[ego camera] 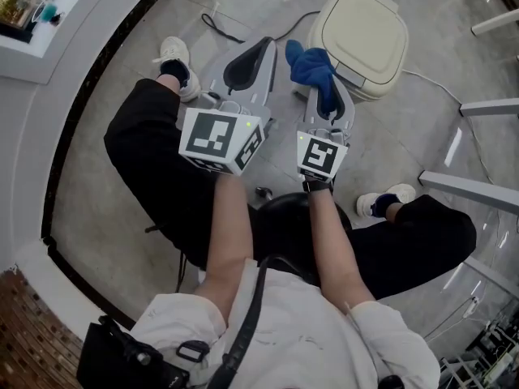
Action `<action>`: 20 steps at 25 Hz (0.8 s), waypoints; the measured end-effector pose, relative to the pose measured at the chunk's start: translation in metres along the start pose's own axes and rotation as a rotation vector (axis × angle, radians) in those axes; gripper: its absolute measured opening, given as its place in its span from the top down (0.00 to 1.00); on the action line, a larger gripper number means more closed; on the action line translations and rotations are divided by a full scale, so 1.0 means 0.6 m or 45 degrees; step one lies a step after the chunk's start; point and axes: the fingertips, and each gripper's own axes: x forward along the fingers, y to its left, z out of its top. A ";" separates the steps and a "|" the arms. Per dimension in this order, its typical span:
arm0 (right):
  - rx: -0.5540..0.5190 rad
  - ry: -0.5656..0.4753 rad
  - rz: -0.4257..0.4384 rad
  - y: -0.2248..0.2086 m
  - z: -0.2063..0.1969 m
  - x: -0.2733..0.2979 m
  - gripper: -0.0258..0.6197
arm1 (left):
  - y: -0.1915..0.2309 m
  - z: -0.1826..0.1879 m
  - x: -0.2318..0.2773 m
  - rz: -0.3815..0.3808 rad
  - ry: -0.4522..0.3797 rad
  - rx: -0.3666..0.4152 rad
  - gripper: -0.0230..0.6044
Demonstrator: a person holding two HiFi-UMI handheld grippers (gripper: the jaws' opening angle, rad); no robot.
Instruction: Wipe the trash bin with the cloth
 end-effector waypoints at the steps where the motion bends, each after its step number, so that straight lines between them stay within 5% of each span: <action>1: 0.003 0.021 0.023 0.013 -0.030 -0.004 0.85 | -0.004 -0.005 0.005 -0.005 0.007 -0.001 0.96; 12: 0.287 0.784 0.150 0.120 -0.486 0.005 0.85 | -0.006 -0.077 0.038 0.000 0.122 -0.047 0.96; 16: 0.318 0.915 0.163 0.107 -0.538 0.022 0.85 | -0.001 -0.087 0.034 0.037 0.129 -0.051 0.96; 20: 0.292 0.863 0.252 0.126 -0.497 0.002 0.85 | 0.003 -0.078 0.014 0.092 0.099 -0.067 0.96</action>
